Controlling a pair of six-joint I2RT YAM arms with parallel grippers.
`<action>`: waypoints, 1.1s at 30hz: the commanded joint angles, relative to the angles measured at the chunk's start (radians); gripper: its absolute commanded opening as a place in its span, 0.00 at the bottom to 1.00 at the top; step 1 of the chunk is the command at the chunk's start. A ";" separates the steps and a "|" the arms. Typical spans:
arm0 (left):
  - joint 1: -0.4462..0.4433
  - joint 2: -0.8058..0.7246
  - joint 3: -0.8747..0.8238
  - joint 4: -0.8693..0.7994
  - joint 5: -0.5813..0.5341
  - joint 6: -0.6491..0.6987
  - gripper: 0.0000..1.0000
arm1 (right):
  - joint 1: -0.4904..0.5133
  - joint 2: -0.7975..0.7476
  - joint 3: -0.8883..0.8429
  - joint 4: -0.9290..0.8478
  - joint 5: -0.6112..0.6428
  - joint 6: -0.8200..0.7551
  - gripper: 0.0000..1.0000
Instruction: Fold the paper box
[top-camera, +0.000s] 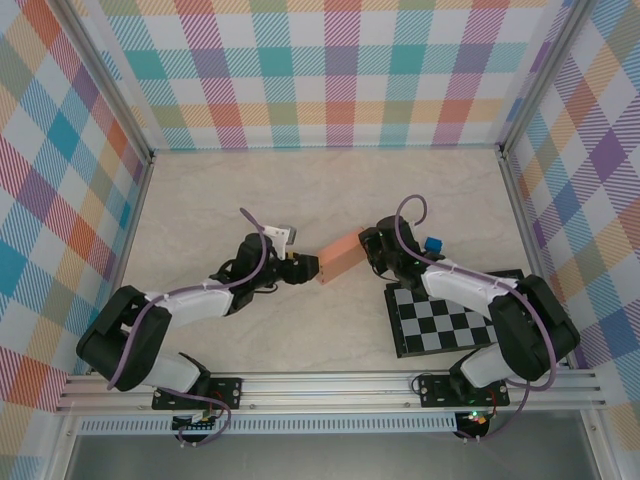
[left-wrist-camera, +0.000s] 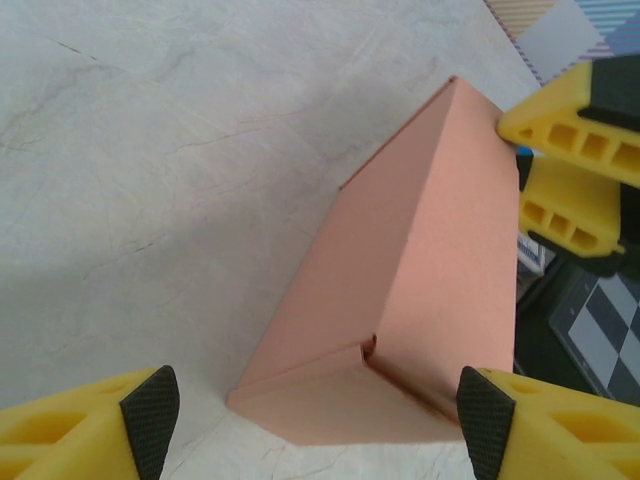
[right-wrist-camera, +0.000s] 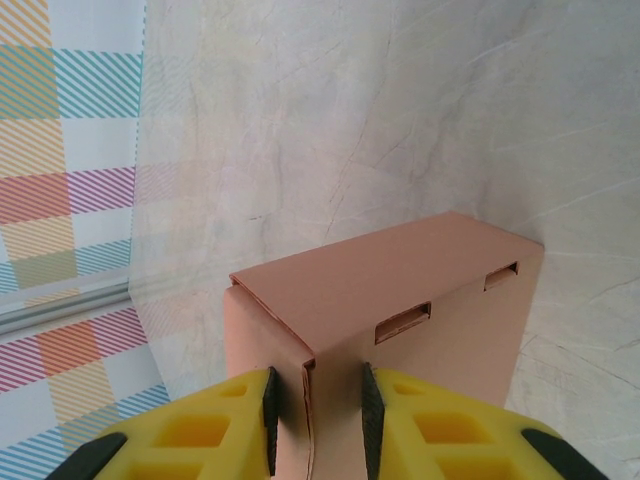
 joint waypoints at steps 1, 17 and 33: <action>-0.025 -0.014 -0.053 0.041 0.023 0.080 0.76 | 0.000 0.058 -0.013 -0.155 -0.024 -0.033 0.29; -0.027 -0.276 -0.105 0.029 -0.088 0.194 0.85 | -0.007 0.096 0.034 -0.172 -0.061 -0.095 0.30; 0.050 0.065 0.017 0.166 0.162 0.233 0.76 | -0.006 0.115 0.043 -0.169 -0.076 -0.094 0.30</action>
